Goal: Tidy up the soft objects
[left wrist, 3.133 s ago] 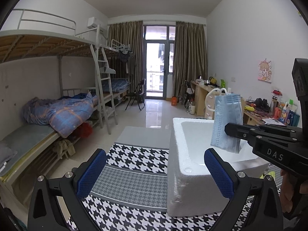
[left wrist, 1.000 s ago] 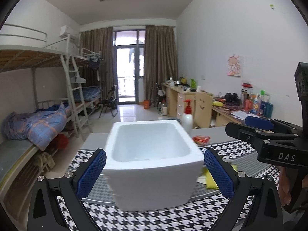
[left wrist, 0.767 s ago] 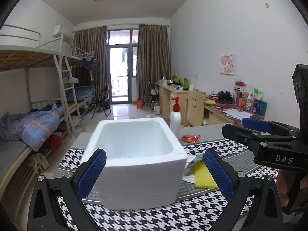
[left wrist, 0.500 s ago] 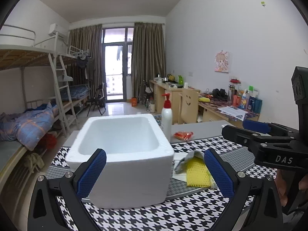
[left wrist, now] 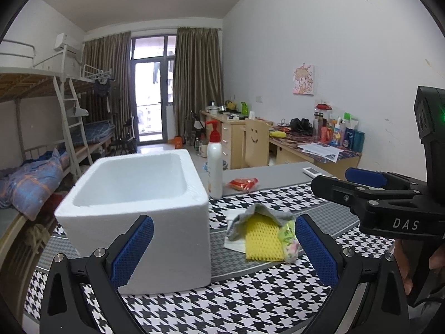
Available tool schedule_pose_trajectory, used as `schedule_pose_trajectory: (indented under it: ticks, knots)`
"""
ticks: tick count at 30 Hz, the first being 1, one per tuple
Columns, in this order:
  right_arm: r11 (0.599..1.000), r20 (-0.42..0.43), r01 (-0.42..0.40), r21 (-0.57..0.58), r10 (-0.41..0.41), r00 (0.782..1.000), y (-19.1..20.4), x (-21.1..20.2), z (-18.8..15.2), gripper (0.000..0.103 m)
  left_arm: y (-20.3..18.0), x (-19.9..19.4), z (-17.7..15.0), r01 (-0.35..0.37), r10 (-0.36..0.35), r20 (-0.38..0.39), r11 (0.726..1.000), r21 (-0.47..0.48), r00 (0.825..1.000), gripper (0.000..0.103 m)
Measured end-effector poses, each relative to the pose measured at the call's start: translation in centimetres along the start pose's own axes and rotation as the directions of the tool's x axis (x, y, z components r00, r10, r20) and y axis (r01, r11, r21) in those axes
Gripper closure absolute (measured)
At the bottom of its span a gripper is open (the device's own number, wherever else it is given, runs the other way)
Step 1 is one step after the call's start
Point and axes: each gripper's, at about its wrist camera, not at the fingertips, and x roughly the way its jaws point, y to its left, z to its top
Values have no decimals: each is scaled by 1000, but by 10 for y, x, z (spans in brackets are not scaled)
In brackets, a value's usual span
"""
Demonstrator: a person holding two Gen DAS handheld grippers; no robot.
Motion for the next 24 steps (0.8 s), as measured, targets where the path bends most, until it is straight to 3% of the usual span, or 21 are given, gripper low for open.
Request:
schedule_pose_trajectory:
  ticks: [24]
  knots:
    - [997, -64, 67, 36, -65, 996, -36, 6, -20, 12, -26, 42, -19, 110, -110, -88, 994, -6, 990, 1]
